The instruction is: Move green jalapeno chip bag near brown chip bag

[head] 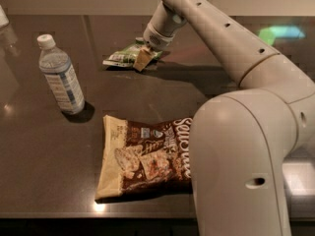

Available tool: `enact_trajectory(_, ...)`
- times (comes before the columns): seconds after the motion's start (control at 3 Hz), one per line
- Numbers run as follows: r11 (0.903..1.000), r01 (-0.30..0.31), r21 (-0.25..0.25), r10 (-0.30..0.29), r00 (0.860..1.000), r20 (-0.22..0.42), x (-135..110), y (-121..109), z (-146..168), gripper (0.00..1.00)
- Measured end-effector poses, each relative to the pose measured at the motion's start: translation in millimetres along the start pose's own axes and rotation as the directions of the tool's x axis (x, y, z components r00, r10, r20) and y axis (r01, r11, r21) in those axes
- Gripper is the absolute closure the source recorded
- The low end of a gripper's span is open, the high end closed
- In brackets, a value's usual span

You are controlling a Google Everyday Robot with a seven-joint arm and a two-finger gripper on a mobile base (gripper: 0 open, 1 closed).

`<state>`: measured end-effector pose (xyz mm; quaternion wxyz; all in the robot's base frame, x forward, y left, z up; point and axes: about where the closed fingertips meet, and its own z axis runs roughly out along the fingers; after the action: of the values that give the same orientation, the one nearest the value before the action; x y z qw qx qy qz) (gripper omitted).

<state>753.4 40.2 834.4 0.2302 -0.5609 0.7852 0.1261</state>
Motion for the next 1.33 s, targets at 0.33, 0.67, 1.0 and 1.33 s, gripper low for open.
enact_trajectory(0.33, 1.0, 0.0, 0.0, 0.0, 1.0, 0.0, 0.0, 0.0, -0.1, 1.0)
enact_trajectory(0.67, 0.999, 0.007, -0.044, -0.005, 0.999, 0.036, 9.5, 22.7, -33.8, 1.0)
enact_trajectory(1.0, 0.9967, 0.007, -0.081, -0.001, 0.997, 0.075, 26.6, 54.0, -85.0, 1.0)
enact_trajectory(1.33, 0.9942, 0.007, -0.107, 0.003, 0.995, 0.096, 42.9, 87.0, -128.7, 1.0)
